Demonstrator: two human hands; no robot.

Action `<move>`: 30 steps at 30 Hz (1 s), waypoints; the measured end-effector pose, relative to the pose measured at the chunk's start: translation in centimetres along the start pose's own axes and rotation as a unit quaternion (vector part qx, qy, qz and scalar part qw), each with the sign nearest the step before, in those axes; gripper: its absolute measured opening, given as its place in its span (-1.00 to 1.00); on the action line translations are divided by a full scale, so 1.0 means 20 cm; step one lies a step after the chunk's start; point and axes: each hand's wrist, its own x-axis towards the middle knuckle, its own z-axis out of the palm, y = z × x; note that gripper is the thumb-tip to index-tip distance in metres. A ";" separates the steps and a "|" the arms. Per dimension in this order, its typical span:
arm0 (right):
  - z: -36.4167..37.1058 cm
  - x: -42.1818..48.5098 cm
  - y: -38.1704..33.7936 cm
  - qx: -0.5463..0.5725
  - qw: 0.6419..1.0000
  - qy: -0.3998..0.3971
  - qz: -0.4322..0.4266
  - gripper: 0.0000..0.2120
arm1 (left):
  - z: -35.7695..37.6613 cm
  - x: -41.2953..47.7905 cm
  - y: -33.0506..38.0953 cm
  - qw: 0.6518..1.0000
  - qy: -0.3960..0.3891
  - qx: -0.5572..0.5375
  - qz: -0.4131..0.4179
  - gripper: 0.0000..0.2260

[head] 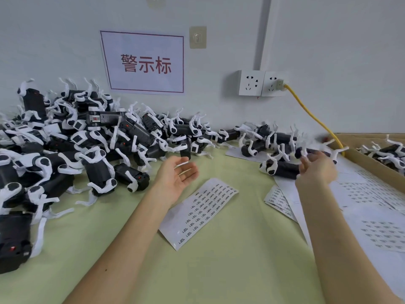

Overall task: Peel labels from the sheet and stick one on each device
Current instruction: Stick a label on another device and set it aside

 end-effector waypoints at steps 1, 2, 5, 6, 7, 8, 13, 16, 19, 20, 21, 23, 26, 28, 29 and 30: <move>0.02 -0.01 0.01 -0.015 1.000 -0.001 -0.015 -0.64 | 0.00 0.00 0.00 1.000 0.001 0.003 0.001 -0.85; 0.03 -0.01 0.01 -0.026 0.999 -0.001 -0.027 -0.63 | 0.00 0.00 0.00 1.000 0.002 0.006 0.001 -0.86; 0.02 0.00 -0.01 -0.041 0.998 0.002 -0.053 -0.64 | 0.00 -0.01 0.00 1.000 0.004 0.015 -0.004 -0.86; 0.02 0.00 -0.02 -0.041 0.997 0.004 -0.069 -0.65 | 0.00 -0.01 0.00 1.000 0.004 0.018 -0.004 -0.86; 0.02 0.00 -0.03 -0.046 0.995 0.008 -0.094 -0.65 | 0.01 -0.01 -0.01 1.000 0.005 0.021 -0.002 -0.86; 0.02 0.00 -0.04 -0.059 0.991 0.014 -0.123 -0.65 | 0.01 0.00 -0.01 1.000 0.006 0.024 0.000 -0.86; -0.01 0.11 -0.11 -0.199 0.955 0.017 -0.220 -0.59 | -0.01 0.01 -0.01 0.999 0.016 0.034 0.008 -0.86; 0.00 0.25 -0.17 -0.415 0.860 -0.081 -0.287 -0.54 | -0.01 0.01 -0.01 0.999 0.021 0.040 0.005 -0.85; -0.01 0.39 -0.18 -0.663 0.653 -0.142 -0.336 -0.50 | 0.00 0.01 -0.02 0.999 0.019 0.051 0.002 -0.85; -0.01 0.45 -0.19 -0.718 0.600 -0.146 -0.321 -0.49 | 0.00 0.02 -0.02 0.998 0.020 0.057 0.001 -0.85; 0.00 0.50 -0.20 -0.748 0.580 -0.150 -0.285 -0.50 | 0.00 0.02 -0.02 0.998 0.023 0.064 0.000 -0.85; 0.01 0.60 -0.24 -0.767 0.582 -0.169 -0.211 -0.53 | 0.00 0.02 -0.03 0.996 0.030 0.079 0.001 -0.85; 0.00 0.75 -0.29 -0.787 0.556 -0.204 -0.173 -0.65 | -0.02 0.03 -0.03 0.995 0.046 0.093 -0.002 -0.87; -0.05 0.82 -0.32 -0.795 0.543 -0.203 -0.180 -0.67 | -0.03 0.03 -0.04 0.994 0.049 0.098 -0.003 -0.87; -0.07 0.85 -0.33 -0.802 0.532 -0.196 -0.188 -0.63 | -0.03 0.03 -0.04 0.994 0.048 0.101 -0.002 -0.87; -0.08 0.87 -0.34 -0.812 0.517 -0.187 -0.196 -0.55 | -0.03 0.03 -0.04 0.993 0.047 0.104 -0.001 -0.87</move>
